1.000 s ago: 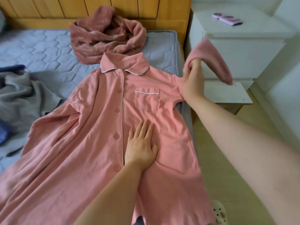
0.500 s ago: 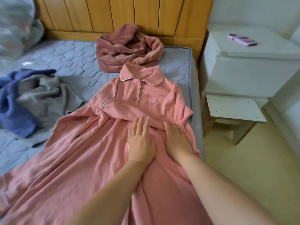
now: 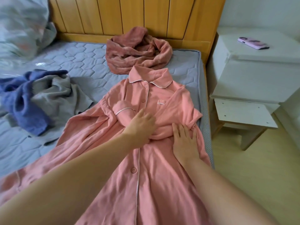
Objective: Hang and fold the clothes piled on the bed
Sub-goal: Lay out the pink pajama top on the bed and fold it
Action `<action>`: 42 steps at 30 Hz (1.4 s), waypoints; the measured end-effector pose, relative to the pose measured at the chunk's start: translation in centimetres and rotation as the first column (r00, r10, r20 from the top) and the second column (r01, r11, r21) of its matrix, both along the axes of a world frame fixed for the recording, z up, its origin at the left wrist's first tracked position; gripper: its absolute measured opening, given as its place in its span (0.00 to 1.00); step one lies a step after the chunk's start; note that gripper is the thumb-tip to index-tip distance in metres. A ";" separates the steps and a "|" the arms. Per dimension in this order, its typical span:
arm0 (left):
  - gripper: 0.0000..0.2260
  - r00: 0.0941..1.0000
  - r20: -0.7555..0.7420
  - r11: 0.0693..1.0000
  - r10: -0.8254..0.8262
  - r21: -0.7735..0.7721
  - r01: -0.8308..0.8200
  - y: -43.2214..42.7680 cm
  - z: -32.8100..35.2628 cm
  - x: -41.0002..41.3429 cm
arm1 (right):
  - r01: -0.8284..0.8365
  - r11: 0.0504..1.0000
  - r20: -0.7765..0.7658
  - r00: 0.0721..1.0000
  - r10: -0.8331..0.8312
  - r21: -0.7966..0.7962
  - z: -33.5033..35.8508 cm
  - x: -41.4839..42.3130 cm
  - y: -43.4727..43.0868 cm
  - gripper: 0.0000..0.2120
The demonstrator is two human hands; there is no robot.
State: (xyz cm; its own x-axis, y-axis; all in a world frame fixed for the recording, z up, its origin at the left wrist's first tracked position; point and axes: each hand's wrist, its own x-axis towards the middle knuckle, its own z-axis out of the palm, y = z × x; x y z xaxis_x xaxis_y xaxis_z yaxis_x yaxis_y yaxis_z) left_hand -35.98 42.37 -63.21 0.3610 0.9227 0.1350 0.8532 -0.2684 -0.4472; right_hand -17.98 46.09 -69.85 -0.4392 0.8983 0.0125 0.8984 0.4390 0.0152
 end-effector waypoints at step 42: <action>0.11 -0.924 0.272 0.753 0.267 -0.658 0.024 -14.2 3.2 -7.1 | -0.232 0.363 -0.323 -0.192 -0.927 -0.902 8.9 -8.4 -13.6 0.11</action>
State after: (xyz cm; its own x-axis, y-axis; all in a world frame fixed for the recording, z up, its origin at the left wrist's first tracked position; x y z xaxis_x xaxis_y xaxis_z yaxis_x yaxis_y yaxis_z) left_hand -43.03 28.14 -60.00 -0.3632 0.7096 -0.6039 -0.6250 0.2951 0.7227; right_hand -26.39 32.46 -60.94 -0.1126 0.7316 -0.6723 -0.2601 -0.6747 -0.6907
